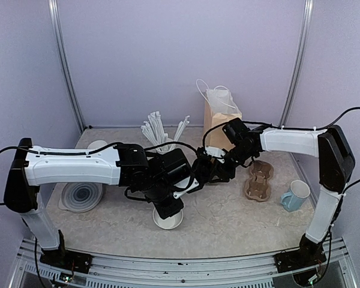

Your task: Pack the takeout coffee

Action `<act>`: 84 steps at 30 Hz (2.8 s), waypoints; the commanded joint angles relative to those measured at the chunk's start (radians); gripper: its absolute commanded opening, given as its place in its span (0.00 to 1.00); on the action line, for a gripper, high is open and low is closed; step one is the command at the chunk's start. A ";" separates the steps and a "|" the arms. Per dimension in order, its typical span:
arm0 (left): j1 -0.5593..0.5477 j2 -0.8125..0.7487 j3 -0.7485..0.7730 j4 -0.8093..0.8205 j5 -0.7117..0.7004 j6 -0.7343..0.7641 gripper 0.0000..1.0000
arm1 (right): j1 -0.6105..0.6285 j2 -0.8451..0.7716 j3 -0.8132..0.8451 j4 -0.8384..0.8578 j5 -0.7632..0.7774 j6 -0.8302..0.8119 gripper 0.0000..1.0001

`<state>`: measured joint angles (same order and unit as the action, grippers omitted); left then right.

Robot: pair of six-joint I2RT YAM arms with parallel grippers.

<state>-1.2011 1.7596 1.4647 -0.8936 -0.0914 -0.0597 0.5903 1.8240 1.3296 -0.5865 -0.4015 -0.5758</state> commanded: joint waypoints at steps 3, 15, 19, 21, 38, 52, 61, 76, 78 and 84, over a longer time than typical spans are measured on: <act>-0.011 0.008 0.003 0.046 -0.007 -0.007 0.26 | 0.023 0.055 0.080 0.015 0.023 0.036 0.56; 0.003 -0.044 0.050 0.038 -0.121 -0.006 0.39 | 0.048 0.134 0.161 -0.006 0.011 0.060 0.56; 0.034 -0.152 0.006 0.128 -0.343 -0.044 0.67 | 0.054 0.170 0.182 -0.008 0.038 0.088 0.56; 0.043 -0.214 -0.054 0.212 -0.536 -0.095 0.85 | 0.055 0.182 0.189 -0.008 0.042 0.105 0.55; 0.163 -0.347 -0.197 0.364 -0.528 -0.257 0.99 | 0.060 0.259 0.254 -0.017 0.088 0.209 0.37; 0.162 -0.325 -0.187 0.348 -0.535 -0.243 0.98 | 0.062 0.199 0.243 -0.031 0.070 0.224 0.09; 0.165 -0.312 -0.199 0.374 -0.513 -0.229 0.97 | 0.061 0.126 0.203 -0.023 0.053 0.226 0.01; 0.182 -0.414 -0.473 0.935 -0.231 0.045 0.93 | 0.020 -0.022 0.175 -0.056 -0.362 0.184 0.00; 0.182 -0.463 -0.570 1.106 -0.145 0.137 0.92 | -0.005 -0.063 0.188 -0.082 -0.546 0.169 0.00; 0.179 -0.503 -0.739 1.480 -0.017 0.256 0.92 | -0.018 -0.201 0.133 0.053 -0.870 0.285 0.00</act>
<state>-1.0218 1.2724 0.7609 0.2352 -0.2371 0.0711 0.5800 1.7161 1.4879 -0.6201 -0.9592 -0.3672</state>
